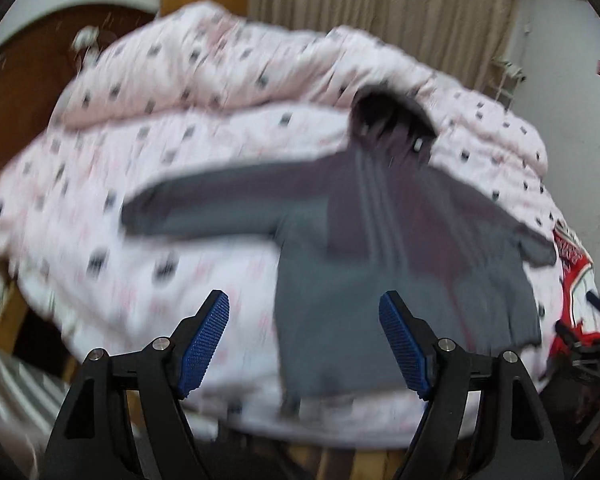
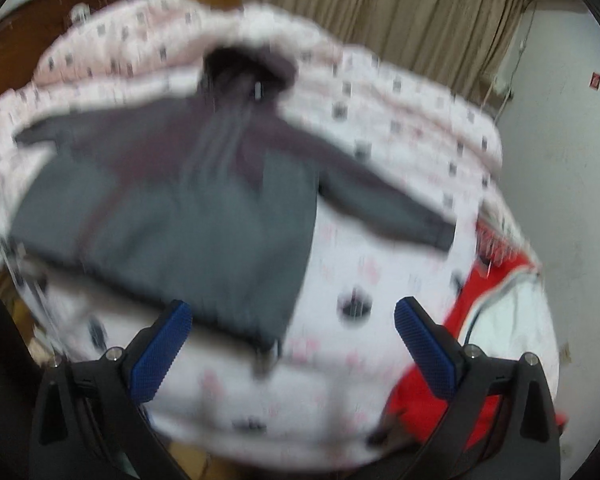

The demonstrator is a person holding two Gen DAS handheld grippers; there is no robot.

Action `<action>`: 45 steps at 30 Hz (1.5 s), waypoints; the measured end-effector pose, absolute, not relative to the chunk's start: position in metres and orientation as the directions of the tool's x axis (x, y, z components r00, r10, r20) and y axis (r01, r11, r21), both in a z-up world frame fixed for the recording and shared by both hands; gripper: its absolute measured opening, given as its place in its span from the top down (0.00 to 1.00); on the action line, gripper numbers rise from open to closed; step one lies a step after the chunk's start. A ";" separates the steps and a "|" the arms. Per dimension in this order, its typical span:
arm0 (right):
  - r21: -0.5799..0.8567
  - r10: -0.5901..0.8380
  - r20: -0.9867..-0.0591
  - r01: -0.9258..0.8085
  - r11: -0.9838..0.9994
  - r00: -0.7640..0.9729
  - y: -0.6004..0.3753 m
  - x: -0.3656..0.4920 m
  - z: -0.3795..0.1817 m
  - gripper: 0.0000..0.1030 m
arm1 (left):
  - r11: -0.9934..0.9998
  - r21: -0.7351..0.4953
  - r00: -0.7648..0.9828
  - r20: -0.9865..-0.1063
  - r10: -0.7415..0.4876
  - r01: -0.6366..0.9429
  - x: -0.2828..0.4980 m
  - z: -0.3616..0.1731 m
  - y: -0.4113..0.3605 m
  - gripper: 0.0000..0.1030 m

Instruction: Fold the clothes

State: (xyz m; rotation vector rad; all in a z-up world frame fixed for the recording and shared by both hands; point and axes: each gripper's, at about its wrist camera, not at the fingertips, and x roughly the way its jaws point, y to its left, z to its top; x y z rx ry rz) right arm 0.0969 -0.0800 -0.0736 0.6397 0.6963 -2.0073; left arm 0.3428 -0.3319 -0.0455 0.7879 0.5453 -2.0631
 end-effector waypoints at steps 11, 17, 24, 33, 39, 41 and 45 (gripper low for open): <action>-0.177 -0.708 -0.470 0.842 -0.509 -0.527 -0.263 0.025 -0.027 0.00 | -0.607 -0.109 -0.535 -0.611 -0.583 0.787 0.185 -0.061 -0.489 0.29; -0.120 -0.720 -0.505 0.865 -0.487 -0.476 -0.382 -0.028 -0.051 0.00 | -0.617 -0.075 -0.531 -0.595 -0.603 0.784 0.122 -0.090 -0.562 0.29; -0.032 -0.718 -0.534 0.859 -0.511 -0.447 -0.461 -0.080 -0.091 0.00 | -0.660 -0.056 -0.581 -0.535 -0.614 0.749 0.087 -0.114 -0.597 0.29; -0.002 -0.685 -0.540 0.815 -0.580 -0.489 -0.497 -0.108 -0.125 0.00 | -0.661 -0.029 -0.569 -0.538 -0.622 0.750 0.052 -0.131 -0.621 0.29; 0.017 -0.596 -0.556 0.709 -0.705 -0.579 -0.501 -0.130 -0.132 0.00 | -0.529 0.098 -0.416 -0.507 -0.755 0.843 0.051 -0.137 -0.627 0.25; 0.026 -0.567 -0.574 0.679 -0.734 -0.591 -0.499 -0.139 -0.136 0.00 | -0.490 0.142 -0.367 -0.495 -0.787 0.860 0.054 -0.139 -0.627 0.23; -0.033 -0.495 -0.544 0.607 -0.794 -0.678 -0.490 -0.144 -0.132 0.00 | -0.383 0.274 -0.253 -0.410 -0.876 0.882 0.058 -0.135 -0.617 0.20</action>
